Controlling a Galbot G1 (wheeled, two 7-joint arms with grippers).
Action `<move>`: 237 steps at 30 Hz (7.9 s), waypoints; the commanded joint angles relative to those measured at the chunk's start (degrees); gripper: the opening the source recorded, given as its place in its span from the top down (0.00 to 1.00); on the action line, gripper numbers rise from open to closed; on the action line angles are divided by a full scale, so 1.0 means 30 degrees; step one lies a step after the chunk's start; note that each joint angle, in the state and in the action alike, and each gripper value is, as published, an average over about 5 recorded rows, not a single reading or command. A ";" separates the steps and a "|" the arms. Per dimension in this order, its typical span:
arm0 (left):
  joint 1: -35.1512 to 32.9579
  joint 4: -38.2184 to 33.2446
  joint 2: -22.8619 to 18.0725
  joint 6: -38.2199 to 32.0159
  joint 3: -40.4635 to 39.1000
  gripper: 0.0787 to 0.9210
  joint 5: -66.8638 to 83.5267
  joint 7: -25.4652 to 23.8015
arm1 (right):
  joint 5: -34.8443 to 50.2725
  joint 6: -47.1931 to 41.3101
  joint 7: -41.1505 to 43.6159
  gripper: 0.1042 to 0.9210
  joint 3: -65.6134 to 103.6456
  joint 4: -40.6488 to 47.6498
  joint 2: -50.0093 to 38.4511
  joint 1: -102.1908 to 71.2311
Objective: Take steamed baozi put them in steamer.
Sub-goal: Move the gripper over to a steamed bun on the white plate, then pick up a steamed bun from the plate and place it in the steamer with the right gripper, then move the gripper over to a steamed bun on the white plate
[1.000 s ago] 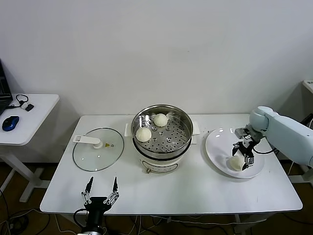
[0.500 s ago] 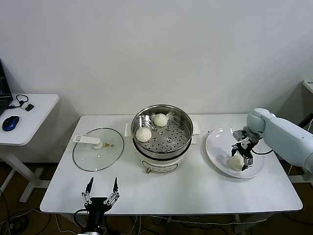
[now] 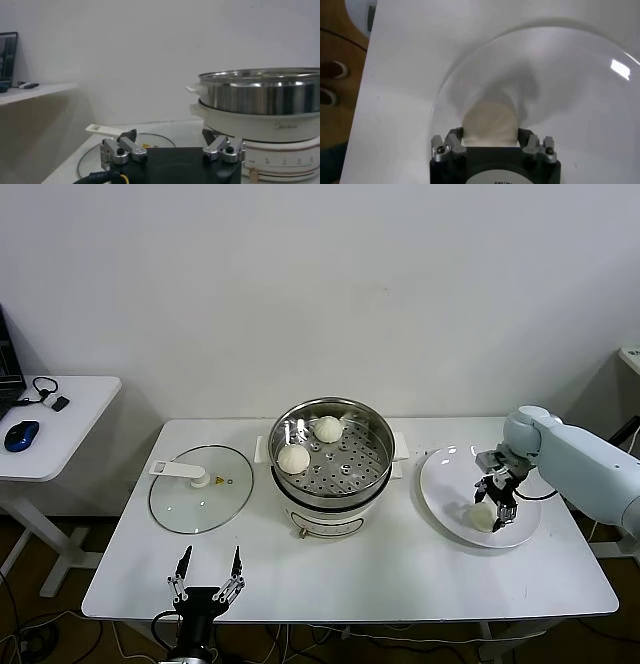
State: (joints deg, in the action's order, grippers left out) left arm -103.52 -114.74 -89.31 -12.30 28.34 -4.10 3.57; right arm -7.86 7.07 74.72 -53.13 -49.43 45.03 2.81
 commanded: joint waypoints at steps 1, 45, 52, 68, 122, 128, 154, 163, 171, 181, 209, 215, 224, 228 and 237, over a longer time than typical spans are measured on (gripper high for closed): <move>-0.0017 0.0042 -0.0023 -0.0041 -0.0010 0.12 -0.0010 0.0003 | 0.0190 -0.0005 0.0010 0.30 0.0008 -0.0334 -0.0136 0.0078; -0.0022 -0.0636 -0.0076 0.0203 0.0264 0.12 -0.0016 0.0091 | 0.2107 0.6919 0.0554 0.33 -0.6160 -0.6572 0.7004 1.2085; -0.0116 -0.0735 -0.0169 0.0126 0.0406 0.12 0.0014 0.0132 | 0.0282 0.7669 0.0425 0.33 -0.5474 -0.5781 0.9446 1.0267; -0.0205 -0.0760 -0.0097 0.0098 0.0497 0.12 0.0093 0.0119 | -0.0659 0.7655 0.0358 0.33 -0.5472 -0.6140 0.9768 0.8283; -0.0120 -0.0539 -0.0090 0.0119 0.0263 0.12 0.0128 0.0117 | 0.2404 0.7200 0.0013 0.12 -0.5445 -0.6150 0.7883 0.9838; -0.0136 -0.0579 -0.0068 0.0104 0.0177 0.12 0.0098 0.0110 | 0.5198 0.4695 -0.0311 0.12 -0.5476 -0.4623 0.6538 1.1202; -0.0369 -0.0947 0.0202 0.0020 -0.0053 0.12 -0.0003 -0.0023 | 0.8134 -0.3556 -0.1101 0.12 -0.7844 -0.3504 -0.2548 1.0550; -0.0324 -0.0815 0.0217 0.0023 -0.0050 0.12 -0.0022 -0.0053 | 0.4273 -0.3316 -0.1249 0.12 -0.2848 -0.3046 -0.3879 0.5715; -0.0393 -0.0738 0.0235 -0.0011 0.0066 0.12 0.0076 -0.0054 | 0.1090 -0.1521 -0.1342 0.12 0.0646 -0.0375 -0.3179 0.2448; -0.0342 -0.0738 0.0234 0.0103 0.0177 0.12 0.0122 -0.0054 | -0.2726 0.0610 -0.1194 0.12 0.4583 0.2814 -0.1066 0.0108; -0.0304 -0.0234 0.0203 0.0131 0.0285 0.12 0.0363 -0.0051 | -0.5719 0.1461 -0.1720 0.12 0.8563 0.6613 0.1913 -0.1542; -0.0318 -0.0201 0.0190 0.0114 0.0276 0.12 0.0358 -0.0045 | -0.5800 0.1428 -0.1727 0.12 0.8679 0.6589 0.1985 -0.1703; -0.0347 -0.0152 0.0192 0.0074 0.0273 0.12 0.0358 -0.0047 | -0.6309 0.1434 -0.1848 0.12 0.9157 0.6875 0.2202 -0.1858; -0.0324 -0.0154 0.0186 0.0087 0.0268 0.12 0.0351 -0.0045 | -0.6395 0.1394 -0.1861 0.12 0.9295 0.6981 0.2309 -0.1824; -0.0363 -0.0074 0.0169 0.0024 0.0264 0.12 0.0348 -0.0036 | -0.6457 0.1356 -0.1821 0.16 0.9348 0.7040 0.2431 -0.1791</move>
State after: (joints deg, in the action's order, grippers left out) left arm -104.52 -115.04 -88.79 -12.13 29.10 -3.05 3.45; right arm -26.59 11.14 69.20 -25.61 -28.69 52.07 -2.45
